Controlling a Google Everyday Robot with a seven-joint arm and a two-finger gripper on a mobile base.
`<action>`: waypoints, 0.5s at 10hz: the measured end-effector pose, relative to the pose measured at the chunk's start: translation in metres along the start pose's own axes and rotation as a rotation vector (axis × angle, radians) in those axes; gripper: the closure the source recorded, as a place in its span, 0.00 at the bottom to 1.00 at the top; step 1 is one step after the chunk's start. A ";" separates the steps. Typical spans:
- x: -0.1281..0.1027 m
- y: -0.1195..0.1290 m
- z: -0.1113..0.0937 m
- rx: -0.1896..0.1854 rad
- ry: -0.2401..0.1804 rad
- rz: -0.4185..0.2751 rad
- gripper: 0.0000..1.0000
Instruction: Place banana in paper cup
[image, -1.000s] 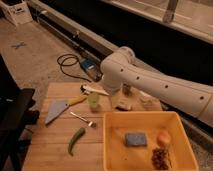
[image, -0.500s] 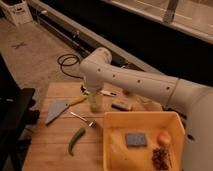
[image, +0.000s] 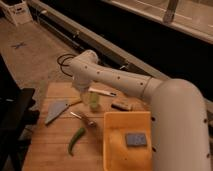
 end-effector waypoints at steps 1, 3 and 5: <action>-0.010 -0.015 0.011 0.004 -0.005 0.004 0.20; -0.009 -0.018 0.012 0.009 -0.003 0.010 0.20; -0.011 -0.017 0.013 0.007 -0.004 0.010 0.20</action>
